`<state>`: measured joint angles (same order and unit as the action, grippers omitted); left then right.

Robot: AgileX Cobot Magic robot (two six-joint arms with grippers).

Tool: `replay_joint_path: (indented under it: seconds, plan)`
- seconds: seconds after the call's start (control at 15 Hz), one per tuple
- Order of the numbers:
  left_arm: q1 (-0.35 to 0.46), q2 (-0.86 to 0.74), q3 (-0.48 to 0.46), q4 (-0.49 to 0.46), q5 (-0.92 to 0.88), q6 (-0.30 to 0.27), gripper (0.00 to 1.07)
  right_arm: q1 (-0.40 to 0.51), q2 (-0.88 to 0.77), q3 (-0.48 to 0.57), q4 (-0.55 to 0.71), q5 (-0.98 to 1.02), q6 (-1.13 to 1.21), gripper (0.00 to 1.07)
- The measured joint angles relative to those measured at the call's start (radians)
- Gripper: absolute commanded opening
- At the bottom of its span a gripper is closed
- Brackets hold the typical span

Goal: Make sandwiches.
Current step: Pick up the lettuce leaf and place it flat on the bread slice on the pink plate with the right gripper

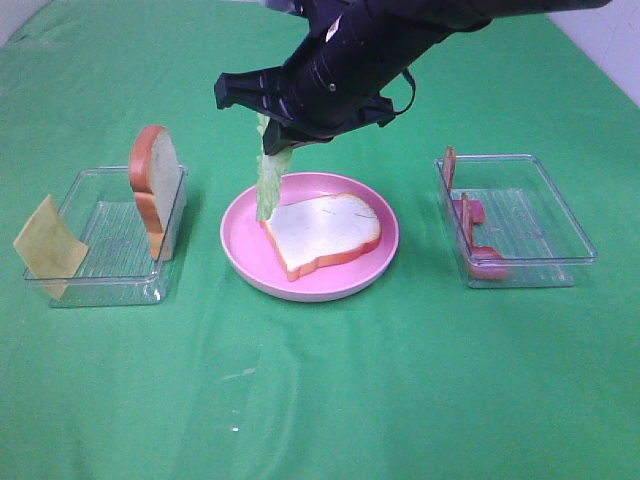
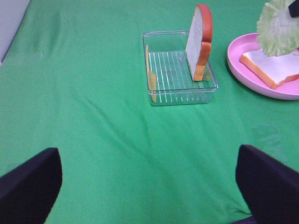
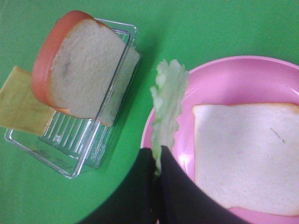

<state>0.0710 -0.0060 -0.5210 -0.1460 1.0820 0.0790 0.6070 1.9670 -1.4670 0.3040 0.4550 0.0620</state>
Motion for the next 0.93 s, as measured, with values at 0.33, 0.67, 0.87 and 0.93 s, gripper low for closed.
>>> replay_joint_path:
  seconds: [0.33,0.67,0.87,0.93]
  plan:
    - [0.0,0.0,0.0,0.0,0.0,0.0,0.93,-0.001,0.124,0.0,-0.066,-0.045,0.0,0.0]
    - [0.0,0.0,0.0,0.0,0.0,0.0,0.93,-0.001,0.161,0.0,-0.314,-0.035,0.144,0.0]
    - [0.0,0.0,0.0,0.0,0.0,0.0,0.93,-0.001,0.162,0.0,-0.449,-0.004,0.249,0.0]
    - [0.0,0.0,0.0,0.0,0.0,0.0,0.93,-0.001,0.162,0.0,-0.455,0.011,0.263,0.0]
